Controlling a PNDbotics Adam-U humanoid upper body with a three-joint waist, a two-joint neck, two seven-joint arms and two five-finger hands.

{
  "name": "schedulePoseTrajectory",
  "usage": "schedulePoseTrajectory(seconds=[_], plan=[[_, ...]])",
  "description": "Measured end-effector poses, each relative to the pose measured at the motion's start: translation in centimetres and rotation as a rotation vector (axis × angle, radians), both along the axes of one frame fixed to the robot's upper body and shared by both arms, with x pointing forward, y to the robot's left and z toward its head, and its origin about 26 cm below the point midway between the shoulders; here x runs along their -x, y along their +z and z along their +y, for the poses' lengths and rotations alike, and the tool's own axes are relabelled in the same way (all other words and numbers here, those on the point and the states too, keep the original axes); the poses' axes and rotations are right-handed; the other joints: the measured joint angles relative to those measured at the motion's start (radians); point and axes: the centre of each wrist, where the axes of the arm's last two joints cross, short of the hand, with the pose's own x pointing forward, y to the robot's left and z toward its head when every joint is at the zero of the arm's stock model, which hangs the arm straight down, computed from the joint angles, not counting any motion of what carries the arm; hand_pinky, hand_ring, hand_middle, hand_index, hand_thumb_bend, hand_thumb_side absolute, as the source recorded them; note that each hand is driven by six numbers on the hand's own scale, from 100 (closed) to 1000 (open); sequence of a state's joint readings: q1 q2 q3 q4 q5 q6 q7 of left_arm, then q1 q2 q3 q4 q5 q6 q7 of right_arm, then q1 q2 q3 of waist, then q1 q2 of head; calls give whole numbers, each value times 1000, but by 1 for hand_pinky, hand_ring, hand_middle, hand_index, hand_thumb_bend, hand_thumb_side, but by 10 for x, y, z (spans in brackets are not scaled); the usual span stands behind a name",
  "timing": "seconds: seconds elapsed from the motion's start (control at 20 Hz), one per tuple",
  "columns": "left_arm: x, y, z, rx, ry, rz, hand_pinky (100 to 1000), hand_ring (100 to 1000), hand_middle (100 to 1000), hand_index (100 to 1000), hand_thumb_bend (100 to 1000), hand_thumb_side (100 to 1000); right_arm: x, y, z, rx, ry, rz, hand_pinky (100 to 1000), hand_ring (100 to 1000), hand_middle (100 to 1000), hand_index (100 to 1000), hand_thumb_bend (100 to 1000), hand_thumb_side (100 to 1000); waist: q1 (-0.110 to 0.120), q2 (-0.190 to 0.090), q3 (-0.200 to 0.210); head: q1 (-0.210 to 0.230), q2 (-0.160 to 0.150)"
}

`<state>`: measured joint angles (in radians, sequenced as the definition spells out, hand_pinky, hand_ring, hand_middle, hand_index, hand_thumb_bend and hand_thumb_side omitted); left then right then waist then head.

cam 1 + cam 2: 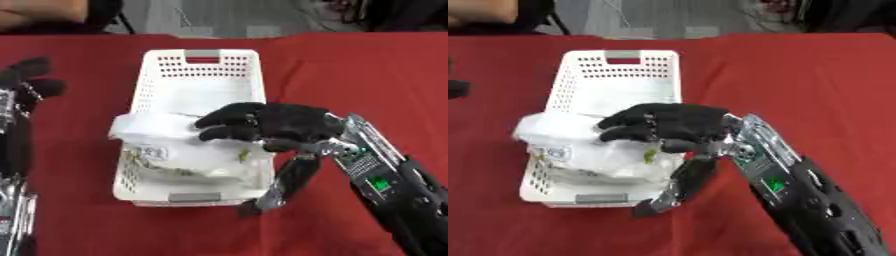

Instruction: Pick up objects on the table and place them in the box.

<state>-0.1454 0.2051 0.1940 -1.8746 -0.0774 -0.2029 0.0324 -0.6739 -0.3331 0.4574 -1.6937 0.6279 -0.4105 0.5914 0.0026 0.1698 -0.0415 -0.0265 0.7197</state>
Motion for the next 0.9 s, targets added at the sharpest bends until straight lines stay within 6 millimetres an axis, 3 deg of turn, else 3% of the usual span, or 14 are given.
schedulePoseTrajectory(seconds=[0.1, 0.15, 0.2, 0.35, 0.5, 0.65, 0.9], plan=[[0, 0, 0, 0, 0, 0, 674, 606, 788, 738, 100, 1000, -2, 12, -2, -49, -22, -34, 986, 1000, 1000, 1000, 592, 835, 0, 0, 0, 0, 0], [0, 0, 0, 0, 0, 0, 674, 606, 788, 738, 100, 1000, -3, 17, -4, -76, -40, -45, 975, 1000, 1000, 1000, 479, 869, 0, 0, 0, 0, 0], [0, 0, 0, 0, 0, 0, 674, 606, 788, 738, 100, 1000, -4, 22, -7, -105, -63, -55, 959, 1000, 1000, 1000, 556, 846, 0, -1, 0, 0, 0], [0, 0, 0, 0, 0, 1, 674, 606, 788, 737, 100, 1000, -8, 36, -23, -231, -158, -94, 855, 957, 969, 1000, 421, 855, 1, -1, 0, 0, 0], [0, 0, 0, 0, 1, 1, 674, 606, 788, 737, 100, 1000, -7, 54, -43, -471, -281, -186, 769, 891, 898, 989, 286, 873, 1, -1, -3, 2, -1], [0, 0, 0, 0, 1, 1, 674, 605, 788, 737, 100, 1000, -1, 66, -61, -755, -386, -304, 760, 877, 886, 981, 193, 878, 2, -1, -6, 5, -7], [0, 0, 1, 0, 4, 1, 674, 605, 787, 736, 100, 1000, 14, 66, -82, -1061, -496, -453, 732, 867, 874, 988, 204, 871, 4, -2, -16, 11, -8]])
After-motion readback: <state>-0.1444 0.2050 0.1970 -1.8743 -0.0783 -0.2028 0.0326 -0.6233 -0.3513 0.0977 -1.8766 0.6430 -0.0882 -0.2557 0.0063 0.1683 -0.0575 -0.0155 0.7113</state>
